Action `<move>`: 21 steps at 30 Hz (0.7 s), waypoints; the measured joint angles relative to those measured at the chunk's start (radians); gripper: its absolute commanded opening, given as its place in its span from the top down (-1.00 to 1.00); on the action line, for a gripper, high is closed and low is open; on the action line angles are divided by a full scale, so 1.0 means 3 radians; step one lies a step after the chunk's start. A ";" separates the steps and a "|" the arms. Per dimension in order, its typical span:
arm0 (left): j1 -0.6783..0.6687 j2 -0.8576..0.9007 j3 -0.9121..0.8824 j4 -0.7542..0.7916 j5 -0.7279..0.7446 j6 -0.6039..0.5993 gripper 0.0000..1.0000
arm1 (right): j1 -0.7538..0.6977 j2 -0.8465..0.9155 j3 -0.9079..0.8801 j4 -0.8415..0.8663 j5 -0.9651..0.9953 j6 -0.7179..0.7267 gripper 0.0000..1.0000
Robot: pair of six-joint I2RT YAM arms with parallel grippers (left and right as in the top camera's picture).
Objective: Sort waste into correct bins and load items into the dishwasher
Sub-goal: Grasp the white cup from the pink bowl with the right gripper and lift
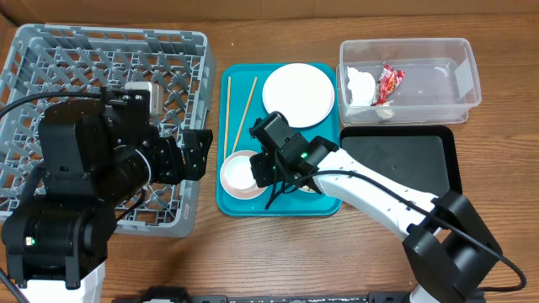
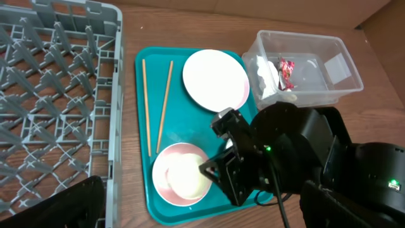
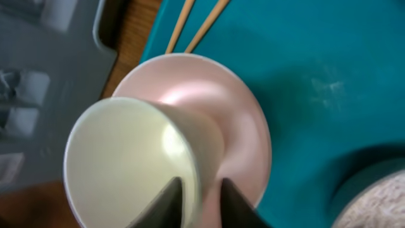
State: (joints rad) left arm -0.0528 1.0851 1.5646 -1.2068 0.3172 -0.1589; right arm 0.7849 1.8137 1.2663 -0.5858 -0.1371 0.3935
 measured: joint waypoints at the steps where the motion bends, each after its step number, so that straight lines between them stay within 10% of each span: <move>1: 0.0000 0.0001 0.0000 0.0011 -0.0001 -0.0022 -1.00 | -0.0003 -0.0001 0.0001 -0.0014 0.0017 -0.0001 0.93; 12: 0.0450 0.0249 -0.0001 0.0090 0.0450 -0.0334 -1.00 | -0.0455 -0.0140 0.0430 -0.0736 -0.0060 -0.0108 0.92; 21: 0.0940 0.0811 -0.0004 -0.0042 0.2714 0.0371 -1.00 | -0.1183 -0.0871 0.0867 -0.0491 -0.1754 -0.0685 0.93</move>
State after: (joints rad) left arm 0.2291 1.3285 1.5635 -1.2194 1.1313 -0.0475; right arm 0.4301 1.5524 1.5265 -0.7330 -0.6632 0.1879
